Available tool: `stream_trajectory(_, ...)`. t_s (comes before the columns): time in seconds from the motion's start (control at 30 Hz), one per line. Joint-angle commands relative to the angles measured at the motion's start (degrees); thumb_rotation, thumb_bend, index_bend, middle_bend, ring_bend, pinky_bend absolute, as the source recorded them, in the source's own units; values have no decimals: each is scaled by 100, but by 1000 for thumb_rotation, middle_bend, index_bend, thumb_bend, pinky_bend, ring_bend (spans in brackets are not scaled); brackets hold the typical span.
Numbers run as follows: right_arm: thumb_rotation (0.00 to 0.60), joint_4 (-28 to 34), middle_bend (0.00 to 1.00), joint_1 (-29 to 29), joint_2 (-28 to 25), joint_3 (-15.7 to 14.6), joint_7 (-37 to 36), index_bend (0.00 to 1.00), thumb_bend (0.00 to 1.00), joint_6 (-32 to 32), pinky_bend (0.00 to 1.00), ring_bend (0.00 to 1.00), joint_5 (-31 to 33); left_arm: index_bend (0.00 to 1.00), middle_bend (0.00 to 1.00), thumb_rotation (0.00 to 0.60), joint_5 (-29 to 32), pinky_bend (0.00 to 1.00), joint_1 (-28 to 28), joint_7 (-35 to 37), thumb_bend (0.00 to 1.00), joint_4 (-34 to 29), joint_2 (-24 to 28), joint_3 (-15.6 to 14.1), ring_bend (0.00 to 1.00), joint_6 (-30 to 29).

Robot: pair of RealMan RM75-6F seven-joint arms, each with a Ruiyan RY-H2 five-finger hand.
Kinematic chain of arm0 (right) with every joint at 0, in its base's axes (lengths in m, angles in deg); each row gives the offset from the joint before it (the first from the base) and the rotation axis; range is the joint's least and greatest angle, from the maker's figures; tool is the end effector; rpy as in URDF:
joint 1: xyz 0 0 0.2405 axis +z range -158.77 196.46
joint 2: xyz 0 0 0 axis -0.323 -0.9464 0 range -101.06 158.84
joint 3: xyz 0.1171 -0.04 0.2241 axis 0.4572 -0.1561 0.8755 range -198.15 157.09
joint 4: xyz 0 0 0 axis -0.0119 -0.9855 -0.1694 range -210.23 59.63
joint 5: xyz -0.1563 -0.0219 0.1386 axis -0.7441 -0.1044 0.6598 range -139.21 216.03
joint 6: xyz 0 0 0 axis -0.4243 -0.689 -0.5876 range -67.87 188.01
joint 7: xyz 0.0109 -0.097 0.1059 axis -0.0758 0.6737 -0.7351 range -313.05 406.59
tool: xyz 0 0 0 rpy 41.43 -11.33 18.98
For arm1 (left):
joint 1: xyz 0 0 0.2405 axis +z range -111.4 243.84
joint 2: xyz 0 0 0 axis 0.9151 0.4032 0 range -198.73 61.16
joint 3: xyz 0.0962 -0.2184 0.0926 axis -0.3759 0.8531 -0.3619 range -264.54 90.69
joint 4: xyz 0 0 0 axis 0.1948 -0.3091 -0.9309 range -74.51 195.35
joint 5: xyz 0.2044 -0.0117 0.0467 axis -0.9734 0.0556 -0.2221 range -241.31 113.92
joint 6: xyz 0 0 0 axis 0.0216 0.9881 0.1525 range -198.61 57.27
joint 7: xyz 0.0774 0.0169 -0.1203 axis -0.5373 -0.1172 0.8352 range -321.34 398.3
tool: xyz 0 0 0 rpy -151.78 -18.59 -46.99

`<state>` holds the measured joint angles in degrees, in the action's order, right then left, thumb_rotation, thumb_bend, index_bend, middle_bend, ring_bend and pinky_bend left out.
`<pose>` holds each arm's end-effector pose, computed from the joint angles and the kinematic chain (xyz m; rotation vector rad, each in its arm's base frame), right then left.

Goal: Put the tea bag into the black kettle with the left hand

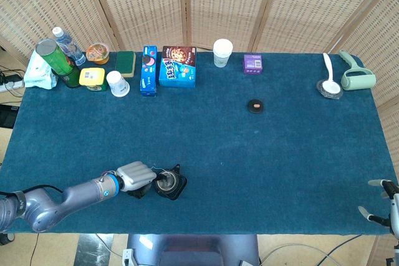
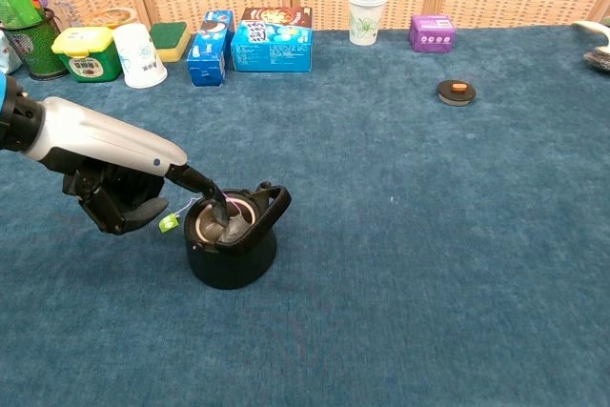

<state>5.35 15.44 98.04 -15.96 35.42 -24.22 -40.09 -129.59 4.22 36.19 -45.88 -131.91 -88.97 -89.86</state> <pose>-0.3813 -0.1348 0.1632 1.1132 -1.0623 0.8147 -0.1188 0.2897 0.0185 -2.5350 -1.1498 -0.3584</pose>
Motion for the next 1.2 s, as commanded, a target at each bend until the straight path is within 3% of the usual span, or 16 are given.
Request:
stream_trajectory(0.03, 600, -17, 356, -12, 1, 2, -13, 353, 167, -2, 265, 472, 9, 140, 1000, 600, 67, 1000, -63, -47, 921, -3, -41, -39, 1000, -4)
stream_trajectory(0.33, 600, 1, 355, -11, 3, 7, -2, 353, 166, -8, 266, 472, -28, 140, 1000, 600, 130, 1000, -21, -77, 920, -172, 90, -70, 1000, -347)
stream_trajectory(0.63, 600, 179, 355, 82, -57, 30, 185, 353, 165, 0, 266, 472, -140, 140, 1000, 600, -475, 1000, 795, 372, 880, -563, 598, 117, 1000, -1594)
stream_trajectory(0.8, 600, 302, 355, 171, -107, 46, 320, 353, 166, 39, 265, 472, -213, 140, 1000, 600, -826, 957, 1344, 779, 811, -532, 835, 113, 1000, -2272)
stream_trajectory(0.93, 600, 385, 355, 268, -130, 71, 440, 353, 167, 104, 266, 462, -251, 140, 997, 600, -1019, 864, 1904, 938, 678, -407, 835, 60, 971, -3044)
stream_trajectory(1.03, 600, 450, 355, 394, -148, 103, 544, 353, 167, 173, 266, 431, -326, 133, 898, 600, -1067, 799, 2422, 937, 557, -276, 767, -7, 839, -3762)
stream_trajectory(1.2, 600, 538, 336, 539, -162, 122, 668, 343, 167, 241, 256, 374, -437, 99, 581, 600, -986, 669, 3154, 602, 444, -144, 761, -160, 550, -4698)
